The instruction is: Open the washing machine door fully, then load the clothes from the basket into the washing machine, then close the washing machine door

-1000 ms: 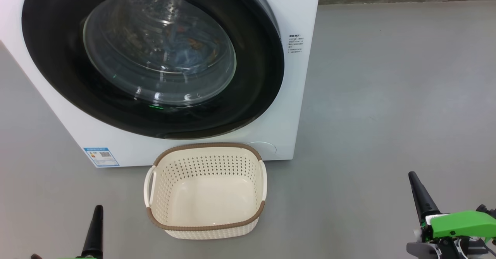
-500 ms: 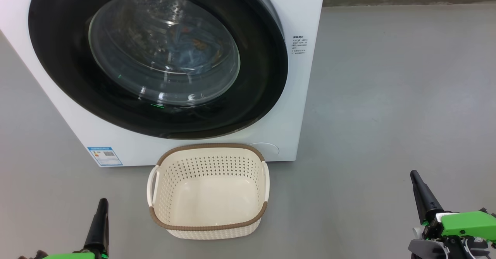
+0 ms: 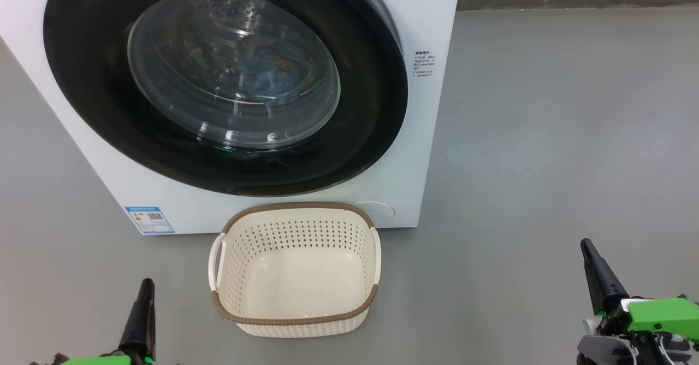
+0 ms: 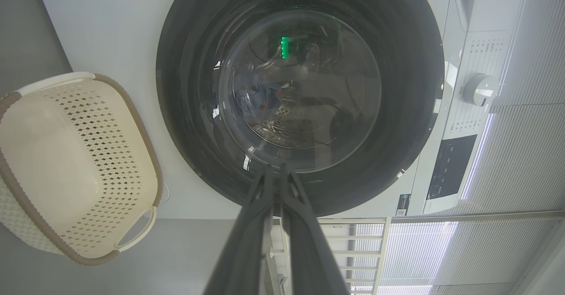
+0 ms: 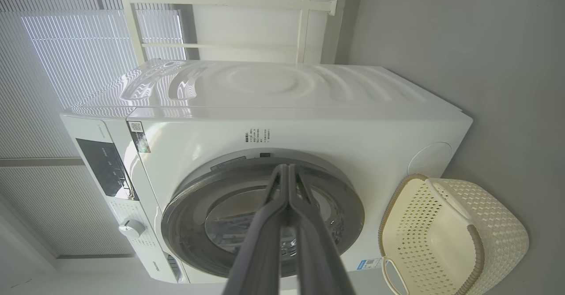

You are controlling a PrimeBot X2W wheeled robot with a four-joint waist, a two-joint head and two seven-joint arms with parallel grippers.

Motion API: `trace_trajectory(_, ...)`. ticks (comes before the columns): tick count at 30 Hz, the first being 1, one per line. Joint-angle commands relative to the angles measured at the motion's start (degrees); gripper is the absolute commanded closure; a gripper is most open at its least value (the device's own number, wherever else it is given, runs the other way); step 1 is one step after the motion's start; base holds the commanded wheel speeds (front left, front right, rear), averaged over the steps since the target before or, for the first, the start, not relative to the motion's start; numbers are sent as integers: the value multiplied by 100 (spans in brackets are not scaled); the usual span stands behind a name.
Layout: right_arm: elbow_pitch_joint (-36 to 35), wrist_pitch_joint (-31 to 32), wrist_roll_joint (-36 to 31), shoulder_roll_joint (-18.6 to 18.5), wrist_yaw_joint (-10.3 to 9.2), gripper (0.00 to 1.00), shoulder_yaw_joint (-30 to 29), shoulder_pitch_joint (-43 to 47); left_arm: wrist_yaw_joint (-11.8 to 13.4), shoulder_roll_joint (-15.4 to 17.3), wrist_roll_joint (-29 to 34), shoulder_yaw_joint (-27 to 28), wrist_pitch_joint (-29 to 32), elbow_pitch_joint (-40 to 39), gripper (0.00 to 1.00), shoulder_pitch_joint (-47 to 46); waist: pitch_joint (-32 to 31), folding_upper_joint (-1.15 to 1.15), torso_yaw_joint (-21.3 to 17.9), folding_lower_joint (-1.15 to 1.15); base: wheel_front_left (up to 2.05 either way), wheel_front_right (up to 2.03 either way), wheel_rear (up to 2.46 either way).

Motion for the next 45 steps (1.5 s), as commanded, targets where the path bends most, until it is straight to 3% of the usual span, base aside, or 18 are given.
trace_trajectory(1,-167,41,26,-29,5,100,116,-293,2,49,-45,181,37,-181,100,-246,0,0,0,0,0,0,0)
trace_trajectory(45,-165,67,-2,-6,5,100,84,-296,2,49,-46,180,36,-181,100,-246,0,0,0,0,0,0,0)
